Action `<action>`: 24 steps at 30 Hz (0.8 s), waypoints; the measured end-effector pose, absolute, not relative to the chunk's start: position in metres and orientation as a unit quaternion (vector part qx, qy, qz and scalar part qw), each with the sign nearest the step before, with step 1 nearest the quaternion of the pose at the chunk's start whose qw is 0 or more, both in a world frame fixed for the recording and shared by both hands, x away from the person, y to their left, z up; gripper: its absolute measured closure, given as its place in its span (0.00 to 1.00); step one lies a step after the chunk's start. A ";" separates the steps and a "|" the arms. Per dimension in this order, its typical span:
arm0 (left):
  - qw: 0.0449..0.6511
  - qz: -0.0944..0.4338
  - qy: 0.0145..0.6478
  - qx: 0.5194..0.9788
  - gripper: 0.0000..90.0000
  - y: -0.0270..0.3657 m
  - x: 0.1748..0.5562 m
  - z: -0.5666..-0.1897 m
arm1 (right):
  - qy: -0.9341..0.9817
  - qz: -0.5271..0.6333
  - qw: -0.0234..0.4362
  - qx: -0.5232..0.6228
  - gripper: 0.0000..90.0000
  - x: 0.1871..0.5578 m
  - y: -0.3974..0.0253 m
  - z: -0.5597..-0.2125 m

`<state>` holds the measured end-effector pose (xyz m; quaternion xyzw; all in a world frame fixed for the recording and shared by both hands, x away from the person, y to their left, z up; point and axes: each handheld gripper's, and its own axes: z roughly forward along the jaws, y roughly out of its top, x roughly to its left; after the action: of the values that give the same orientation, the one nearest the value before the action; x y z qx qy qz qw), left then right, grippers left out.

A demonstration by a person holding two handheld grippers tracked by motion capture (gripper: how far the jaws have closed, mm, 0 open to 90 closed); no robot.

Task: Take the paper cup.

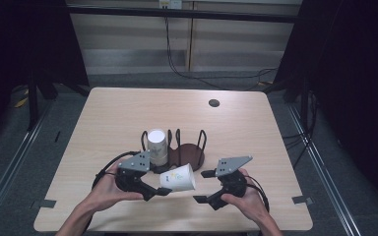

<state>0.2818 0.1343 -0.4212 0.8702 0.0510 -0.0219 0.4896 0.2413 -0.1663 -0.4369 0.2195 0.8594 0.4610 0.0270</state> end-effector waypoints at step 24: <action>0.547 -0.015 0.063 0.835 0.41 0.133 0.280 -0.422 | 0.810 0.543 0.045 0.215 0.20 0.242 -0.170 -0.420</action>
<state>0.2796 0.1326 -0.4218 0.8349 0.0633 -0.0146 0.5466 0.2418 -0.1695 -0.4205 0.2152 0.8103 0.5433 0.0451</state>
